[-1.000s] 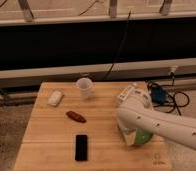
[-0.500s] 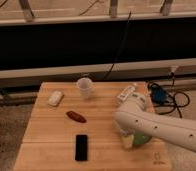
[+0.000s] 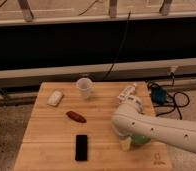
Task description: Push the eraser across the table
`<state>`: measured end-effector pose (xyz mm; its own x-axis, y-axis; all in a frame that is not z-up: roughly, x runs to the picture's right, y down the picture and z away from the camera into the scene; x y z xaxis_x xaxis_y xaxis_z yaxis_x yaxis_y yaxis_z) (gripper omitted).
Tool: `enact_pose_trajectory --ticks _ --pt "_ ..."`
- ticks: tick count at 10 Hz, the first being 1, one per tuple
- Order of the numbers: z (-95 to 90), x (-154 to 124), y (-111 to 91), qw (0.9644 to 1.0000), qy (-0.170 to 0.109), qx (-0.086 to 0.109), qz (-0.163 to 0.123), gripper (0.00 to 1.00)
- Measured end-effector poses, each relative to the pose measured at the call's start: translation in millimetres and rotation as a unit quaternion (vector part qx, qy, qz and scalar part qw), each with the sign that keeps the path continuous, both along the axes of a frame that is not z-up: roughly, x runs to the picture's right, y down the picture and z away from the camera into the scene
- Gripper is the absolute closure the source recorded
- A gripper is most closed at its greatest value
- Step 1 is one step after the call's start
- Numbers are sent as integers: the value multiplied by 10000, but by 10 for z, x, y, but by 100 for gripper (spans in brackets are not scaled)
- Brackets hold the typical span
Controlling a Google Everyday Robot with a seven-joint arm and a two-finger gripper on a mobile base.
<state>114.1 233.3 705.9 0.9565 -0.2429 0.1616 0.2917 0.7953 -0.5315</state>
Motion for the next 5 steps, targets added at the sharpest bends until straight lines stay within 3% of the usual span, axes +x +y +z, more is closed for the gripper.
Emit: enact_pose_trajectory --ticks 5 --pt "32 -102 118 9999 -62 -96 1 20"
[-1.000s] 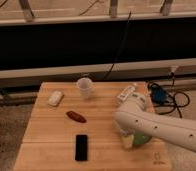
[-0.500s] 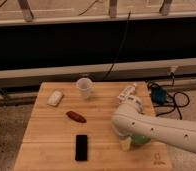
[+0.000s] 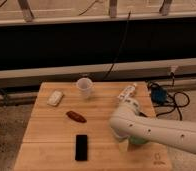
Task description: Push the eraser across the table
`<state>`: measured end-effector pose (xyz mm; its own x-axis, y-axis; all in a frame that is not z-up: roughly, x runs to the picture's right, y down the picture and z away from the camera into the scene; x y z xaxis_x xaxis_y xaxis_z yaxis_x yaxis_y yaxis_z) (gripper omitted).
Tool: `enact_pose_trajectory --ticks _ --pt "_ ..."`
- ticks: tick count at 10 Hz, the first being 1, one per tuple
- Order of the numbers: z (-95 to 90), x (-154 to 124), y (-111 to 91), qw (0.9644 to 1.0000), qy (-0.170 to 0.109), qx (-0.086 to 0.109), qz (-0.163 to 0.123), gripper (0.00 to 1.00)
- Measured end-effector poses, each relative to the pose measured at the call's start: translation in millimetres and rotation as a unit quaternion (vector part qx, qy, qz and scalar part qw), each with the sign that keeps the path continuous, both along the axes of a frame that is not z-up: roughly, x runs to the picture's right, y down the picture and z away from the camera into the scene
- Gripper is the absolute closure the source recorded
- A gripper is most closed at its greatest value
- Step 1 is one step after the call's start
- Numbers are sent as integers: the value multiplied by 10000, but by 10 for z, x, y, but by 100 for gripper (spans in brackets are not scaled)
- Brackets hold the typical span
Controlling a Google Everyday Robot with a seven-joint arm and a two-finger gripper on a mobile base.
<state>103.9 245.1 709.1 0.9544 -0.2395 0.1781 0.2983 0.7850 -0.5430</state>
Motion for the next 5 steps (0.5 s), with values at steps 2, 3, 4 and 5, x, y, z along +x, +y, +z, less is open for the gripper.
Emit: enact_pose_trajectory --ticks 2,3,4,5 --pt "14 -9 41 10000 -19 -34 27 20" --pt "21 -24 59 10000 -35 -58 40 20" --pt "28 -24 73 10000 -39 -72 49 20" --pt "38 -29 103 9999 -52 -99 68 23"
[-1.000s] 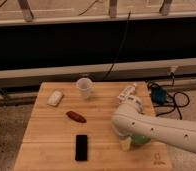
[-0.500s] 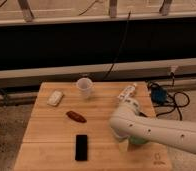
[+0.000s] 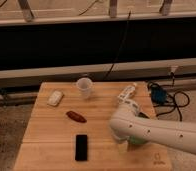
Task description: Push the eraser across the table
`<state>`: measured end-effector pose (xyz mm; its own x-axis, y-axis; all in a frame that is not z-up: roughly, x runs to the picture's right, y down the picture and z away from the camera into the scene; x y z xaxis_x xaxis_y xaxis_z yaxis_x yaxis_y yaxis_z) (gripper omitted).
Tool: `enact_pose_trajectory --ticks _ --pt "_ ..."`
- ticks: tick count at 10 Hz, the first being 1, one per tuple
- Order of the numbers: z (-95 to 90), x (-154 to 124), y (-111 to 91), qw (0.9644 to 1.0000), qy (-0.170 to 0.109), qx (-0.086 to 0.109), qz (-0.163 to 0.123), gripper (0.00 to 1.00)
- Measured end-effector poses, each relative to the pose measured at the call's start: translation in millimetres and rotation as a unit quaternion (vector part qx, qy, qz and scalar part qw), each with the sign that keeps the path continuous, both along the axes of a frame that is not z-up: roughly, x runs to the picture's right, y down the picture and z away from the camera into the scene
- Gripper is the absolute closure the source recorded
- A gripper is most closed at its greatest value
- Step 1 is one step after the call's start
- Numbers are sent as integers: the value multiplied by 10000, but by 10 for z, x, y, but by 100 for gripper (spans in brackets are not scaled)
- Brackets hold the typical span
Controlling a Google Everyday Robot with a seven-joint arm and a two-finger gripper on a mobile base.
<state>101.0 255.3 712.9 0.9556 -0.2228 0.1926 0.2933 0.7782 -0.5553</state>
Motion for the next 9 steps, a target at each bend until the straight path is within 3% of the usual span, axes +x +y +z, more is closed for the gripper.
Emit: enact_pose_trajectory --ticks 2,9 --pt "17 15 42 10000 -5 -31 26 27" --pt "98 169 197 9998 -43 -180 79 93"
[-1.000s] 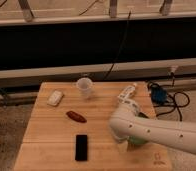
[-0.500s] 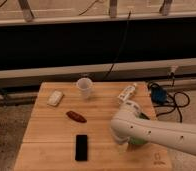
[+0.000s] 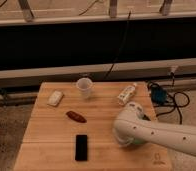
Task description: Push the eraser across the table
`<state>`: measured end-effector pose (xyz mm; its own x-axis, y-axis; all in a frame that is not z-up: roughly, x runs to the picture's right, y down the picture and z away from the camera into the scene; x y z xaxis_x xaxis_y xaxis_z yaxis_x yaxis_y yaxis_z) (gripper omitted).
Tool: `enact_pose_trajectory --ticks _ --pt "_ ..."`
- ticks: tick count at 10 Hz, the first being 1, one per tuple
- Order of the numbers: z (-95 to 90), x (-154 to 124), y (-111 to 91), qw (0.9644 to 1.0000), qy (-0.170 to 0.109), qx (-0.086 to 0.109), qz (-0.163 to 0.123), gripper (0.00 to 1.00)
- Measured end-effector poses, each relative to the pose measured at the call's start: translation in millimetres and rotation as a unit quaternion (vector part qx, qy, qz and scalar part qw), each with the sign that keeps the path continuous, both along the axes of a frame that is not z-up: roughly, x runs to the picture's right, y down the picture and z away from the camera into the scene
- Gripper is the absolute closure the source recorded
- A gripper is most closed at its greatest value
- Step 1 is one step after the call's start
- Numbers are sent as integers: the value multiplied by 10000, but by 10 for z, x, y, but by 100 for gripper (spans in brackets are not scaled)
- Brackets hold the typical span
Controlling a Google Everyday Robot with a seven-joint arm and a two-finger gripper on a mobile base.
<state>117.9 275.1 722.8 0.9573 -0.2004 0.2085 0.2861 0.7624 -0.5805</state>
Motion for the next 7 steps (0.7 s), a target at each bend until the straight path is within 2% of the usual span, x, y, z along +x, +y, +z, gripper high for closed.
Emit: enact_pose_trajectory --ticks 7 --pt "215 24 115 9999 -47 -99 -67 95"
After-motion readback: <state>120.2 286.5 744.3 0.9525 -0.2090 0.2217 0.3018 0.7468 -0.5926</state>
